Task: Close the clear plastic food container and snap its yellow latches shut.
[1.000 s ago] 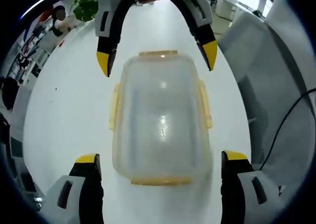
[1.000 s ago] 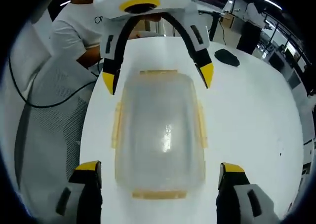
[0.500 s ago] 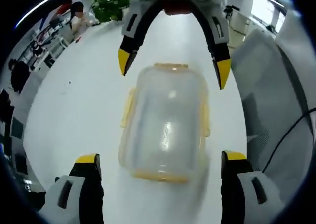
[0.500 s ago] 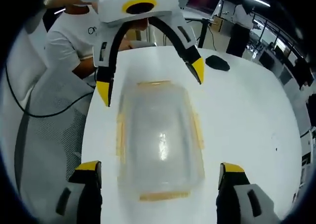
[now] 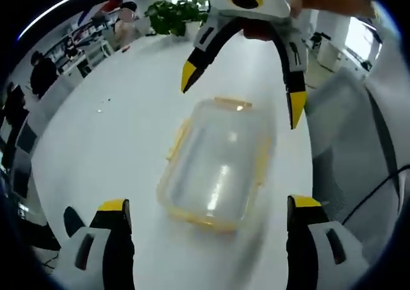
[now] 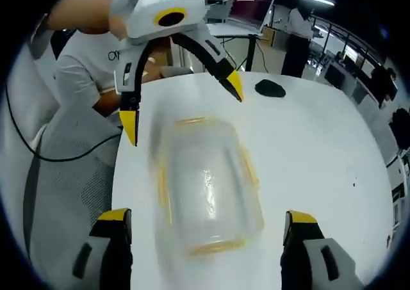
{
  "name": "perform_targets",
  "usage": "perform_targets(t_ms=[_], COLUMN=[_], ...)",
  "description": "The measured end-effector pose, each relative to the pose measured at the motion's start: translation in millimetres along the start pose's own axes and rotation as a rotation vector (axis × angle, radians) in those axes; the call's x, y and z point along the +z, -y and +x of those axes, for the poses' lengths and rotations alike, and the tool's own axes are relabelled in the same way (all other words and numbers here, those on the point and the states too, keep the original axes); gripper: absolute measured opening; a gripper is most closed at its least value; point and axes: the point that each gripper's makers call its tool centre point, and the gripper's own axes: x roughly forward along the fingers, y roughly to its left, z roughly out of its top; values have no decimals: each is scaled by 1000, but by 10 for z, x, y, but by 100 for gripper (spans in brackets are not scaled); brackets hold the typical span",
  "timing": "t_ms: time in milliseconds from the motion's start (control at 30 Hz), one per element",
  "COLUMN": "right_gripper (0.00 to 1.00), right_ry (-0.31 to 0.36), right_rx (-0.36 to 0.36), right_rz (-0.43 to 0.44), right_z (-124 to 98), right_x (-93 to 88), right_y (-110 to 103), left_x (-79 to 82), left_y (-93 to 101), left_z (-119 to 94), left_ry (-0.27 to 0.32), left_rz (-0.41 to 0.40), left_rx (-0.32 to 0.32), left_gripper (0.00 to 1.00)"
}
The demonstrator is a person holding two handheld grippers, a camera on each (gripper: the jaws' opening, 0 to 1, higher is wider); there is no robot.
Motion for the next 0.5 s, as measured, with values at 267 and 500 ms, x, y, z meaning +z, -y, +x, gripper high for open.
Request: perform_targets(t_ms=[267,500], right_gripper=[99,99], right_ry=[56,100], right_rx=[-9,-49], right_rz=[53,77], right_z=[-88,-194], right_x=[-44,-57], right_y=[-103,-131], left_x=[-22,5], left_y=[30,135], left_z=[-99,-175], left_ry=[48,105], left_rz=[-56,-114], left_rx=[46,63], left_gripper=[99,99])
